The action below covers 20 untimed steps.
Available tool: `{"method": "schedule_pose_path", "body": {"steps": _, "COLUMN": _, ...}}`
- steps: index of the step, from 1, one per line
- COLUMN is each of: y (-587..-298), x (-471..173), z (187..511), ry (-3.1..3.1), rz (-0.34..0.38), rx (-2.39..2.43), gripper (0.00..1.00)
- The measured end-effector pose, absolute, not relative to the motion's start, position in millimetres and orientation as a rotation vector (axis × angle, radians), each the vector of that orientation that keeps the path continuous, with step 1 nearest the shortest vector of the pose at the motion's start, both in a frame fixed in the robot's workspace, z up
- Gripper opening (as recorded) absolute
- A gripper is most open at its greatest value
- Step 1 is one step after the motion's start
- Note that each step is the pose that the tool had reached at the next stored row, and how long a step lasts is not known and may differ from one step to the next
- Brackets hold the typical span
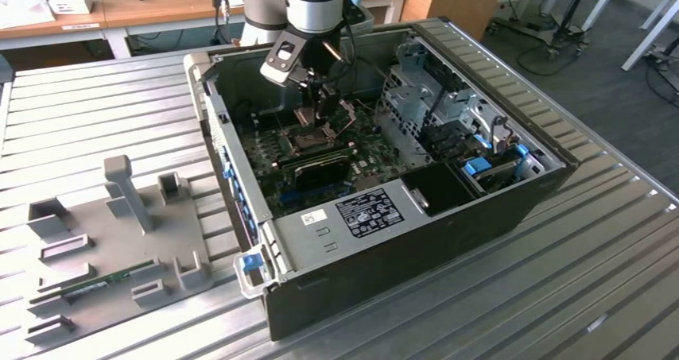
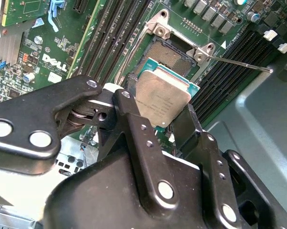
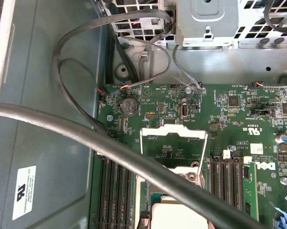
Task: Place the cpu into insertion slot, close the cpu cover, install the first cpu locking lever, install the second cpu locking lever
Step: 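Place the cpu into insertion slot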
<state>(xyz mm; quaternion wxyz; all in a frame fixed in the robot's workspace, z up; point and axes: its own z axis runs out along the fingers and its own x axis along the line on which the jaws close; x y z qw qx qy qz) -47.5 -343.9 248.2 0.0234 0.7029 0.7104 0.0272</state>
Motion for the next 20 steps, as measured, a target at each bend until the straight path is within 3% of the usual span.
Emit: {"method": "schedule_pose_path", "body": {"steps": 20, "y": -343.9, "x": -47.6, "z": 236.0, "ry": 2.207, "rz": 0.069, "rx": 2.183, "gripper": 0.54}}
